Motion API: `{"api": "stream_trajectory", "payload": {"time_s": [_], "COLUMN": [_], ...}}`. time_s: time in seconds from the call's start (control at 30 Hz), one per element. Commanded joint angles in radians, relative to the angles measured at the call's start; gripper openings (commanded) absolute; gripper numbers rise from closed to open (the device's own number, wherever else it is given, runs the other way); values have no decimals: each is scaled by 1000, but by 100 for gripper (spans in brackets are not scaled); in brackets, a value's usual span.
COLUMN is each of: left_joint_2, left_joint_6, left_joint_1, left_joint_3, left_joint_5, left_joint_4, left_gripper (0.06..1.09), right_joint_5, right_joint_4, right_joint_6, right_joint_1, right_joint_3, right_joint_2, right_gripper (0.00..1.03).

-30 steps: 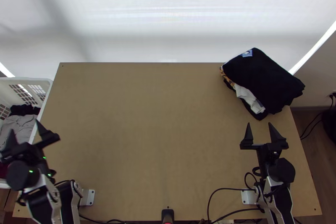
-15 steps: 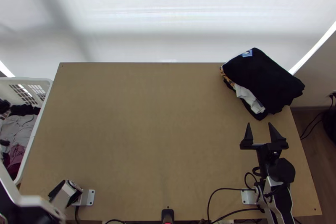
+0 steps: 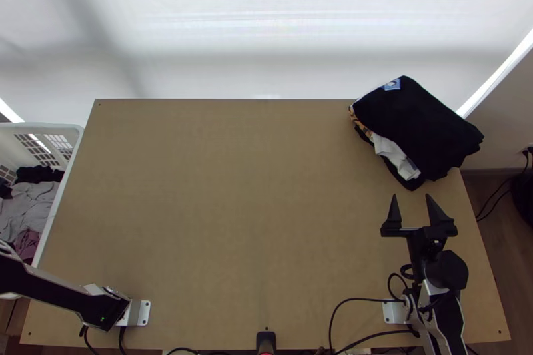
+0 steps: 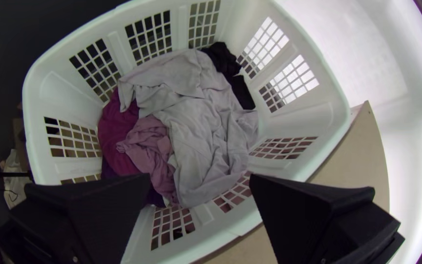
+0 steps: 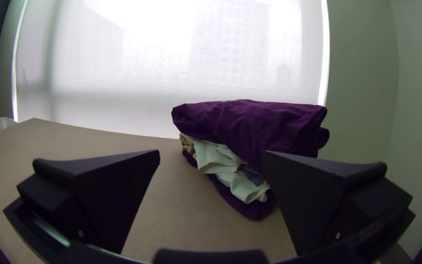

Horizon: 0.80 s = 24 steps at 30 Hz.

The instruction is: Fold the t-shirt

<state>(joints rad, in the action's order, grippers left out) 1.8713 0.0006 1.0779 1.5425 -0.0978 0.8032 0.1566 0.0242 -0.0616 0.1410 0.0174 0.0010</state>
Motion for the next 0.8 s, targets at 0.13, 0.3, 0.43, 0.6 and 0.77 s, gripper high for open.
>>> {"api": "stream_trajectory", "payload": {"time_s": [0.13, 0.3, 0.43, 0.6, 0.77], "left_joint_2": [275, 399, 479, 549, 600], "left_joint_6": [16, 18, 18, 15, 15], "left_joint_1": [43, 48, 43, 31, 16], "left_joint_3": [171, 240, 283, 311, 320], "left_joint_5": [-14, -13, -14, -13, -13], "left_joint_4": [24, 5, -4, 1, -12], "left_gripper": [104, 104, 103, 103, 97], "right_joint_5": [0, 0, 0, 0, 0], "right_joint_4": [-3, -3, -3, -3, -3], "right_joint_6": [-18, -18, -18, -18, -18], "right_joint_1": [-6, -6, -6, -6, -6], "right_joint_3": [-13, -13, -13, -13, -13], "right_joint_2": [-4, -4, -4, -4, -4], "right_gripper": [98, 98, 98, 98, 98]}}
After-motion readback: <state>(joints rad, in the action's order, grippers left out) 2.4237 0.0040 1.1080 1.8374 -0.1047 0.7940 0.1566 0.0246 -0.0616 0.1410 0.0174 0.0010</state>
